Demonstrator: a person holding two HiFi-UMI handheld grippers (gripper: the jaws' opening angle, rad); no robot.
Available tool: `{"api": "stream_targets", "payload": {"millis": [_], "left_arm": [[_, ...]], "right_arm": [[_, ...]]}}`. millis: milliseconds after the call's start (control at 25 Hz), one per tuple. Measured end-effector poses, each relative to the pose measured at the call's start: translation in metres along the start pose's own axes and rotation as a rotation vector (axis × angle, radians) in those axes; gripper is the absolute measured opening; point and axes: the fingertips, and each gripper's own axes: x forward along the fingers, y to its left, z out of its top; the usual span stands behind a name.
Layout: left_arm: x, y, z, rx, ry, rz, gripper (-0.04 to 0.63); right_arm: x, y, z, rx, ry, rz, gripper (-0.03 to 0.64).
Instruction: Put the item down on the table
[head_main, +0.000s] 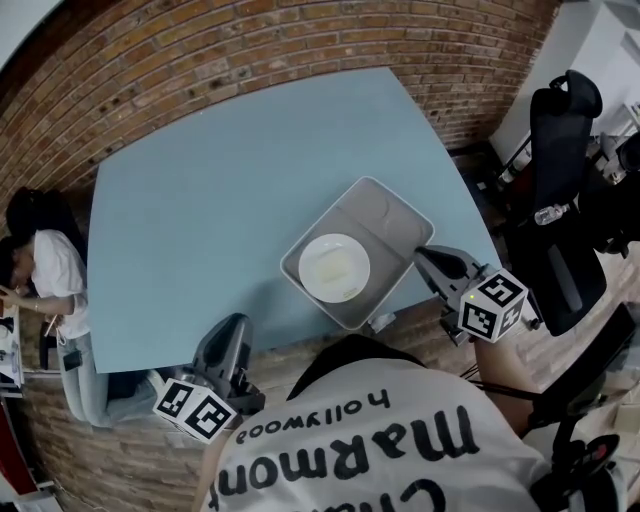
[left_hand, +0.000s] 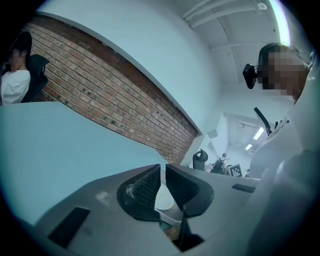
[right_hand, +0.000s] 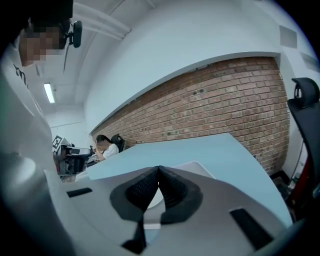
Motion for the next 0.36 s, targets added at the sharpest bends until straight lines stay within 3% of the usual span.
{"api": "stream_targets", "payload": {"millis": [360], "left_arm": [[-0.010, 0.004, -0.005, -0.010, -0.008, 0.019, 0.037]], "right_arm": [[0.001, 0.007, -0.012, 0.010, 0.049, 0.042, 0.011]]}}
